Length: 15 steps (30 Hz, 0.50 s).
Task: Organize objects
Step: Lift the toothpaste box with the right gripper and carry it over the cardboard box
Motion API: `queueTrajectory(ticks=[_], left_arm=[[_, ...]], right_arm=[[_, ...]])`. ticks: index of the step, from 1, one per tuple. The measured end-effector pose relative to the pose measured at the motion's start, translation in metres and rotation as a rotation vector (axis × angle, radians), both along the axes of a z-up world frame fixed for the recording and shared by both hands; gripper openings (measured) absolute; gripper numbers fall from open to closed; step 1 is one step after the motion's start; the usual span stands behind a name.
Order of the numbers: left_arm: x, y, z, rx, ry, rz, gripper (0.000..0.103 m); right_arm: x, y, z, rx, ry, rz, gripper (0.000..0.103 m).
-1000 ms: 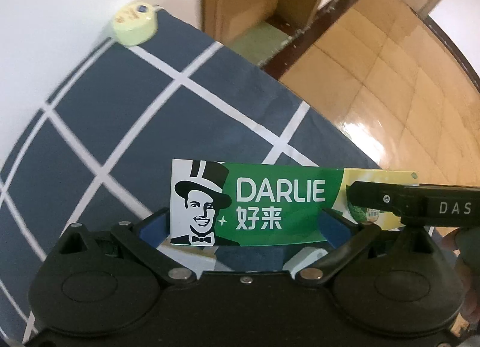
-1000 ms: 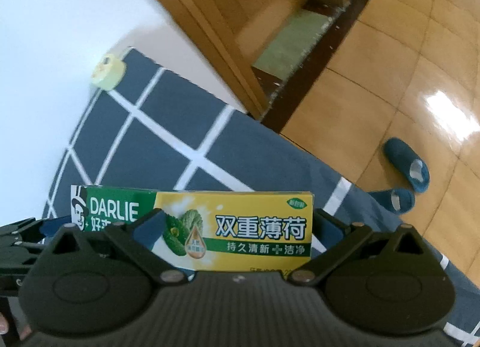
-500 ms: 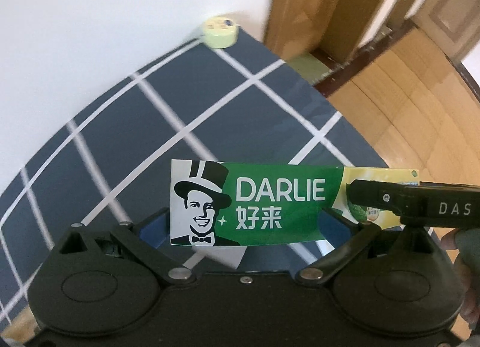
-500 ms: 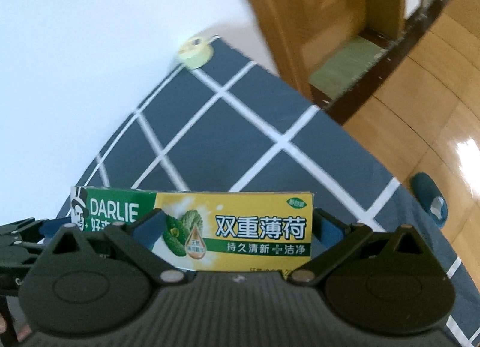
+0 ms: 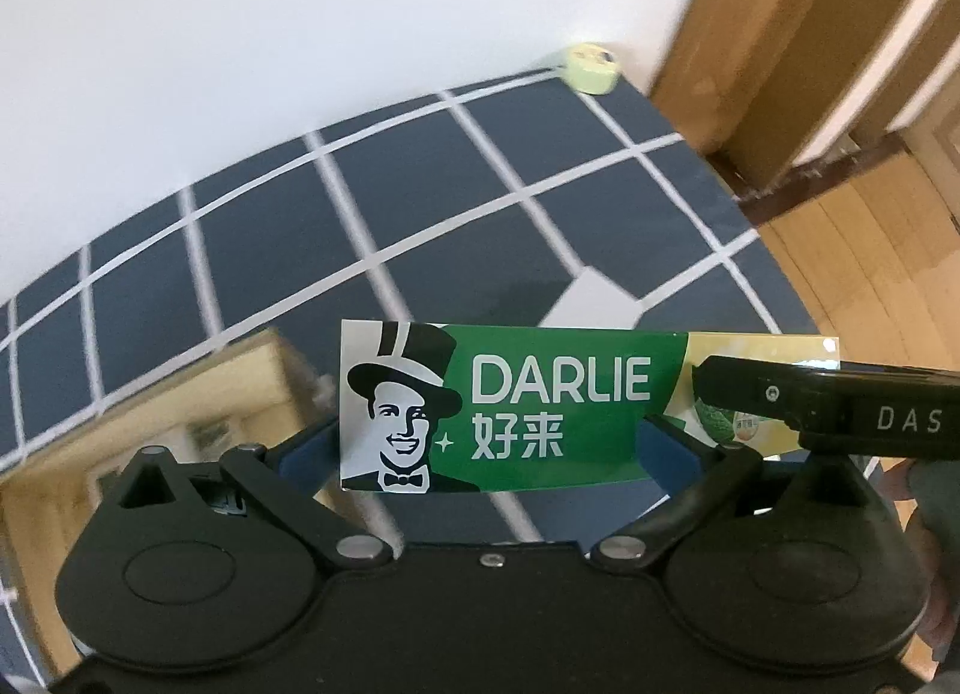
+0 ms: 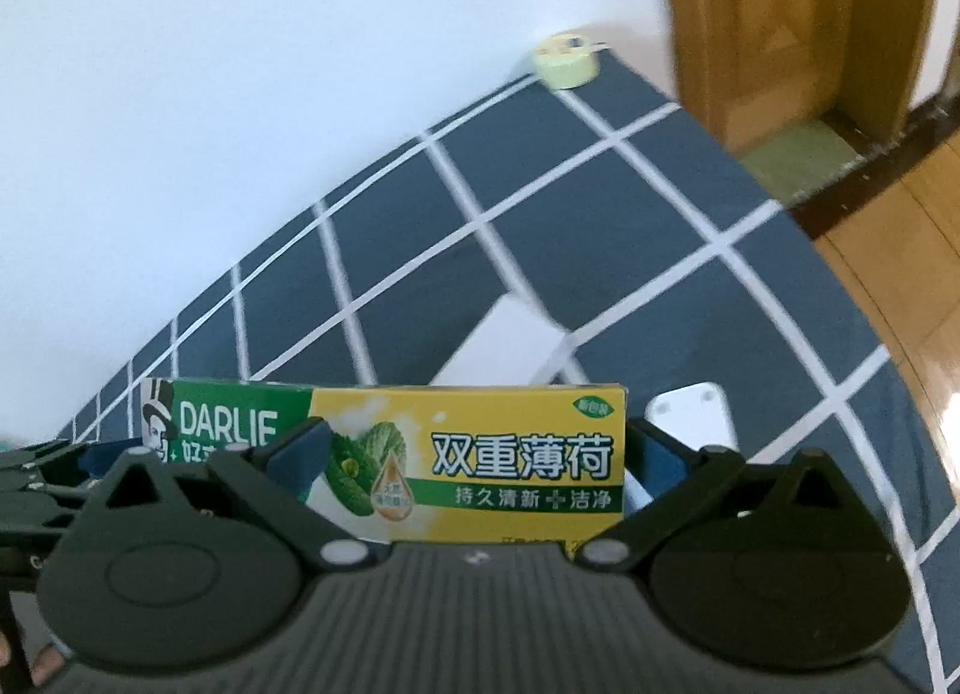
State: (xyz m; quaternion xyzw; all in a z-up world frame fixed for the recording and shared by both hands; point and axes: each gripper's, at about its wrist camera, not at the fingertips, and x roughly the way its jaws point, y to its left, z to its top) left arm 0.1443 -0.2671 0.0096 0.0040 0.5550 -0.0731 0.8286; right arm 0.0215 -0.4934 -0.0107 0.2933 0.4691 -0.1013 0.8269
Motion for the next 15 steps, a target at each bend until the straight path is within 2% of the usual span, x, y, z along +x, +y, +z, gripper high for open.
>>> queueTrajectory(ticks=[15], left_arm=[[-0.083,0.115,0.023,0.019,-0.035,0.267,0.102]], right_arm=[[0.03,0.127,0.022,-0.01,-0.04,0.259,0.103]])
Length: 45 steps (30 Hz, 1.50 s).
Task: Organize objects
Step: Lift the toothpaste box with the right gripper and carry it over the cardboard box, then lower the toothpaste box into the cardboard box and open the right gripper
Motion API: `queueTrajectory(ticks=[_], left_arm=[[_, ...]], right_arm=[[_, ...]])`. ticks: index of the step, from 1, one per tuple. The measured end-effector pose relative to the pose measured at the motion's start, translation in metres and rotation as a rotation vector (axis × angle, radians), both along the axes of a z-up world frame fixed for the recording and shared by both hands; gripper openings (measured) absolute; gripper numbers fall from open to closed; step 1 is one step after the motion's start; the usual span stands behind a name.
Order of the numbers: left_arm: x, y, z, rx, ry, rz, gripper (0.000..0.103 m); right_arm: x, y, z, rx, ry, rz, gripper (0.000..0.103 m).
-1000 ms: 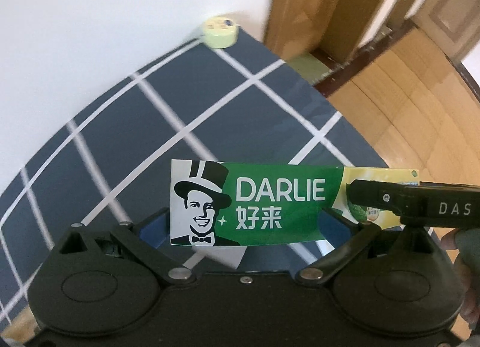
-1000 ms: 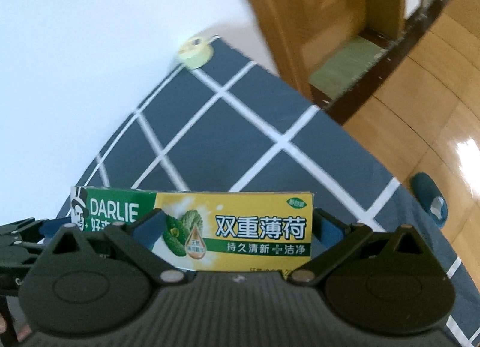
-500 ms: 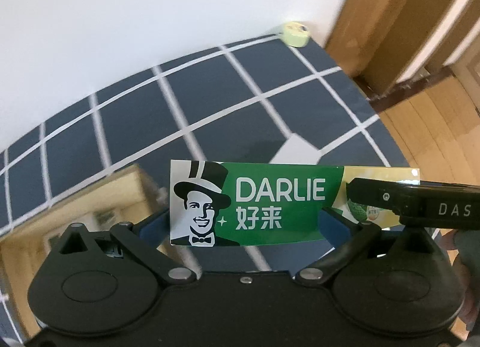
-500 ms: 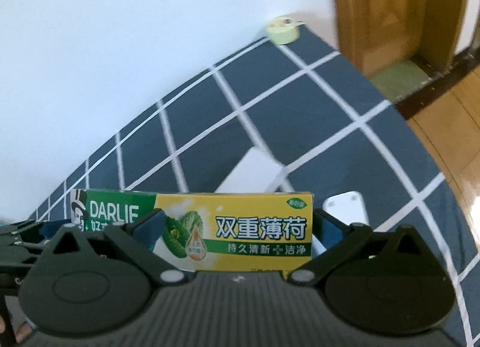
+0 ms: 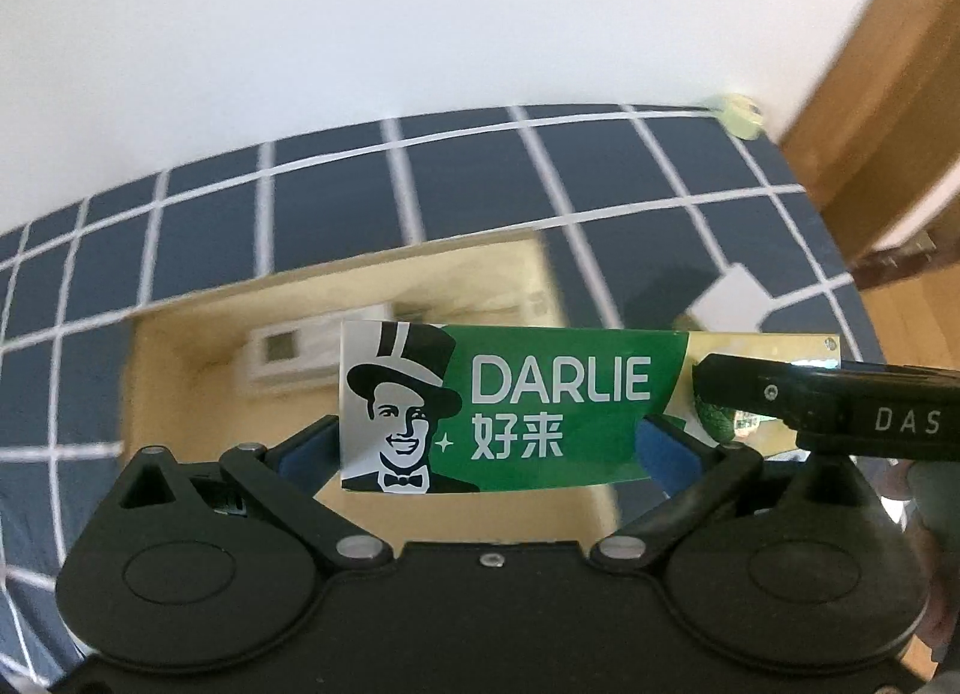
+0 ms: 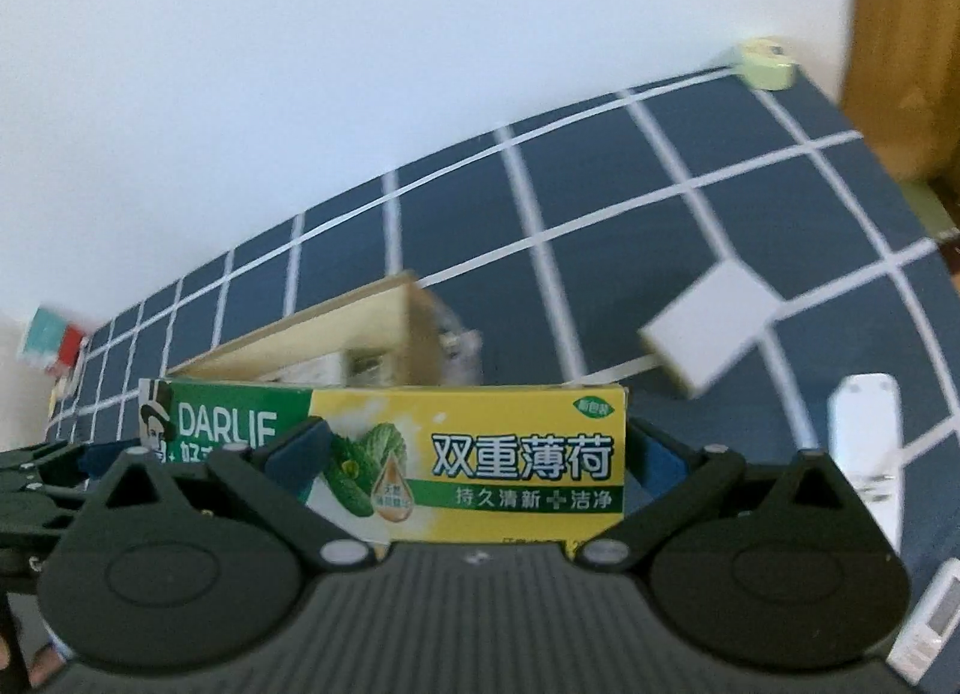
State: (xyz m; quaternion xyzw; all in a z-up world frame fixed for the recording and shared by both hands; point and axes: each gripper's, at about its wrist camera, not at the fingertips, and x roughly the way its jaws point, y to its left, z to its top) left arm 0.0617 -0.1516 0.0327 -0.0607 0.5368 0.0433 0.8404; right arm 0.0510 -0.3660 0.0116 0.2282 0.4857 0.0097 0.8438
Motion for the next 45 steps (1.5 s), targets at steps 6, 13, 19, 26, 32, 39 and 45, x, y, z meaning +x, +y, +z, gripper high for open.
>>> queueTrajectory(ticks=[6,13,19,26,32,39,45], left_arm=[[-0.03,0.044,-0.003,0.017,0.018,0.111,0.102],[-0.049,0.086,-0.015,0.008,0.049,0.21,0.102],[-0.048,0.108,-0.034,-0.004,0.076,0.258,0.102],[-0.028,0.127,-0.059,-0.027,0.11,0.282,0.102],[-0.006,0.141,-0.077,-0.038,0.146,0.267,0.102],[0.008,0.156,-0.093,-0.041,0.193,0.26,0.102],[0.017,0.158,-0.101,-0.019,0.226,0.247,0.102]], right_arm=[[0.013,0.057,-0.002,-0.009,0.002,0.118,0.103],[0.03,0.111,-0.013,-0.011,0.031,0.212,0.103],[0.051,0.137,-0.028,-0.04,0.075,0.249,0.103],[0.082,0.151,-0.049,-0.079,0.133,0.258,0.103],[0.107,0.152,-0.069,-0.076,0.177,0.244,0.103],[0.125,0.158,-0.089,-0.056,0.211,0.235,0.103],[0.134,0.168,-0.091,-0.119,0.207,0.25,0.103]])
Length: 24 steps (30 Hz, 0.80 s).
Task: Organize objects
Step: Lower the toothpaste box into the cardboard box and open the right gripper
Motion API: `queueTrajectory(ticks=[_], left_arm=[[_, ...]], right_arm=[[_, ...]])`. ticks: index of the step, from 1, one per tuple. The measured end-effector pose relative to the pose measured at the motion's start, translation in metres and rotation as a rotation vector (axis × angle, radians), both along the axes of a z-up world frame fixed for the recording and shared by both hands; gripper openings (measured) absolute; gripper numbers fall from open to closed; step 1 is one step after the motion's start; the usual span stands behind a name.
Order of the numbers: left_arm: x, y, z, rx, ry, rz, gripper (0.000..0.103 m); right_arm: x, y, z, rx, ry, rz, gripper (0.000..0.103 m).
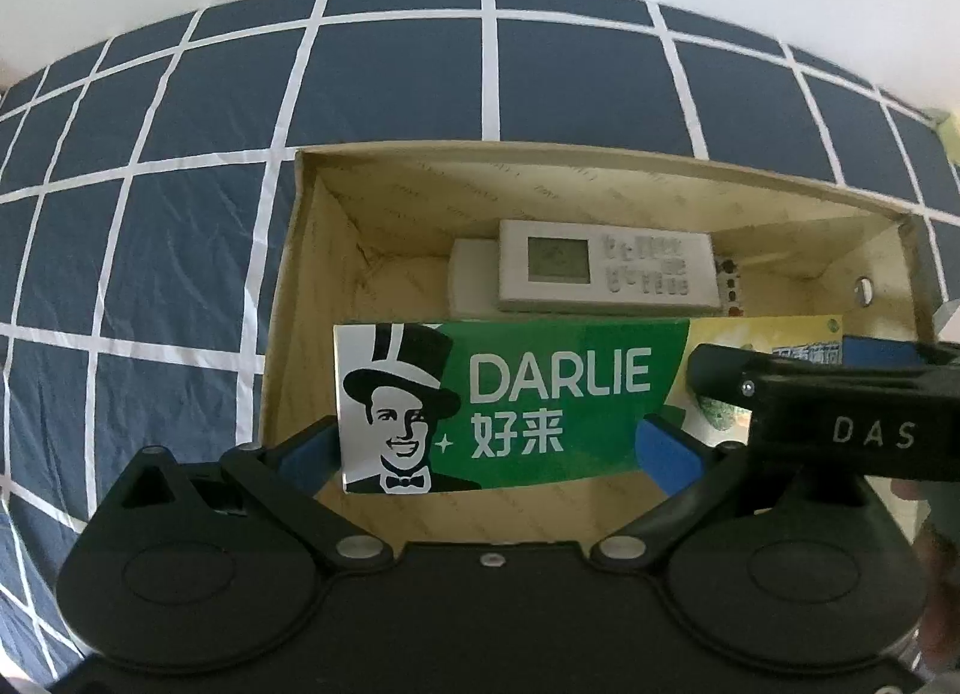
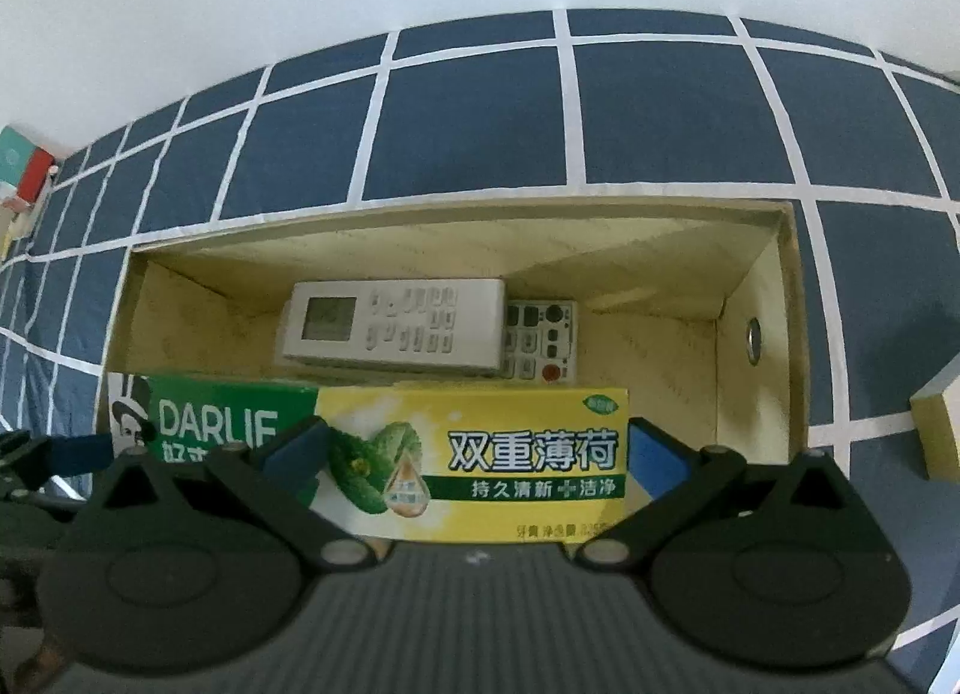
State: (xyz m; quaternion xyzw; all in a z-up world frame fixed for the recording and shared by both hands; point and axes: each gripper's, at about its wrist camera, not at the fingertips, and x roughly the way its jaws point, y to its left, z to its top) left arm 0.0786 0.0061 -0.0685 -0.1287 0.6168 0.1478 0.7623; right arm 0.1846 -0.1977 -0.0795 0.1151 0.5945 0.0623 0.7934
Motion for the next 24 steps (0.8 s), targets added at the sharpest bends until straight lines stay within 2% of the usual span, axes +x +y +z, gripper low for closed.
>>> queueTrajectory(ticks=[14,24], left_arm=[[0.015,0.002,-0.017,0.011,0.055,-0.02,0.103],[0.017,0.004,-0.024,0.006,0.078,-0.017,0.103]], right_arm=[[0.013,-0.002,-0.024,0.008,0.067,-0.032,0.103],[0.017,0.003,-0.026,-0.025,0.092,-0.024,0.103]])
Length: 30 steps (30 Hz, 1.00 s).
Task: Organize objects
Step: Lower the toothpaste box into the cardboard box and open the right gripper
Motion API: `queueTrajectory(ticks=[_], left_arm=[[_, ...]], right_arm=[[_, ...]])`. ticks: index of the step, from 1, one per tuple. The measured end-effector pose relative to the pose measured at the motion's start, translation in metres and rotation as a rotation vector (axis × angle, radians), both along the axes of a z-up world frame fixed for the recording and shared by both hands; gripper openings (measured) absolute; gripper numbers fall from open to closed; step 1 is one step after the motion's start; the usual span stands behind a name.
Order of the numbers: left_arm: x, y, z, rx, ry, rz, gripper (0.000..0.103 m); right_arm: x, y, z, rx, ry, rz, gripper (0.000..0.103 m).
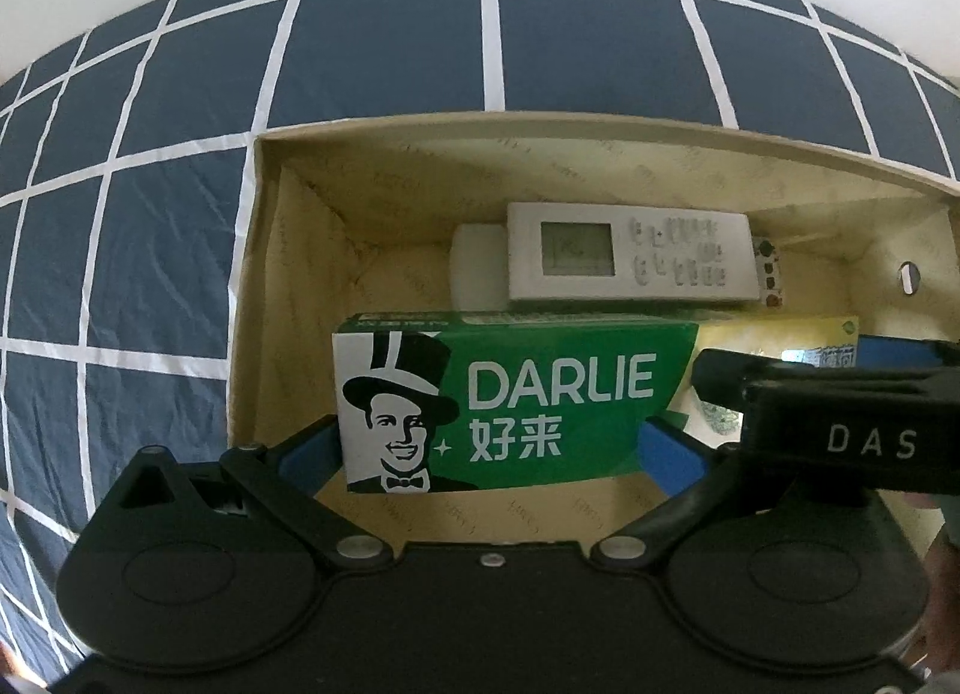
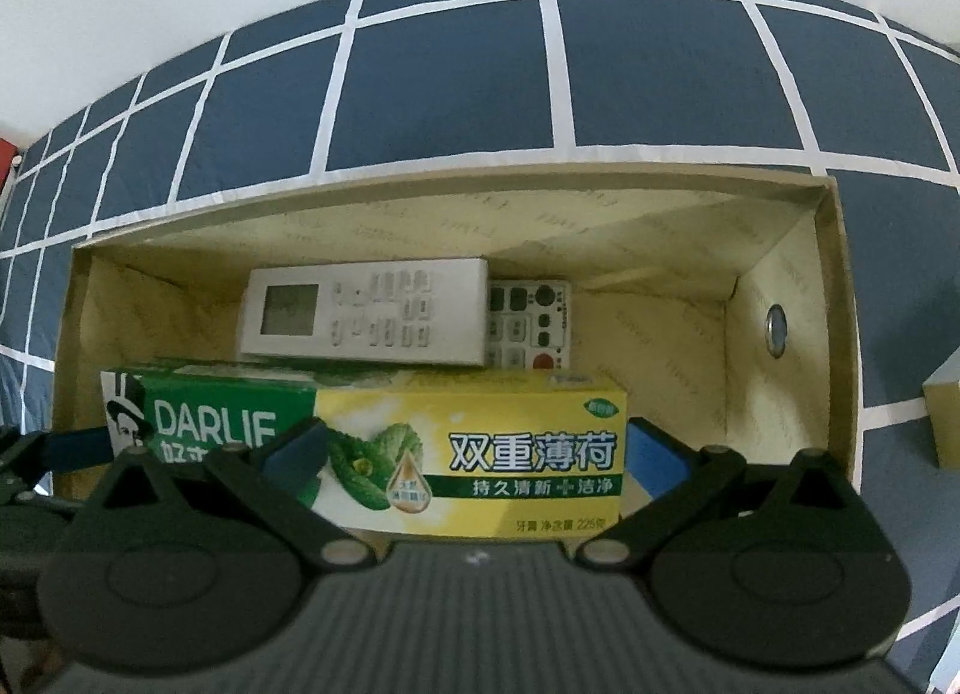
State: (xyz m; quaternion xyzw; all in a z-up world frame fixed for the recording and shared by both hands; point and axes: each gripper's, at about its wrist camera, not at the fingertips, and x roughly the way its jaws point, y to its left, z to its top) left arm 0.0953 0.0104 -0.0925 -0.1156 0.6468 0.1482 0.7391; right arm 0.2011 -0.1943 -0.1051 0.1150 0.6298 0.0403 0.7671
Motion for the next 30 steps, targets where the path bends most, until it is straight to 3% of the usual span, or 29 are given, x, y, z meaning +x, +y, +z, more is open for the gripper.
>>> queueTrajectory(ticks=[23,30], left_arm=[[0.01,-0.01,-0.011,0.045,0.007,-0.038,0.103],[0.005,-0.005,-0.004,-0.001,-0.021,-0.003,0.103]], right_arm=[[0.01,0.008,-0.013,-0.068,0.025,-0.008,0.103],[0.01,0.011,-0.006,-0.084,0.001,-0.001,0.103]])
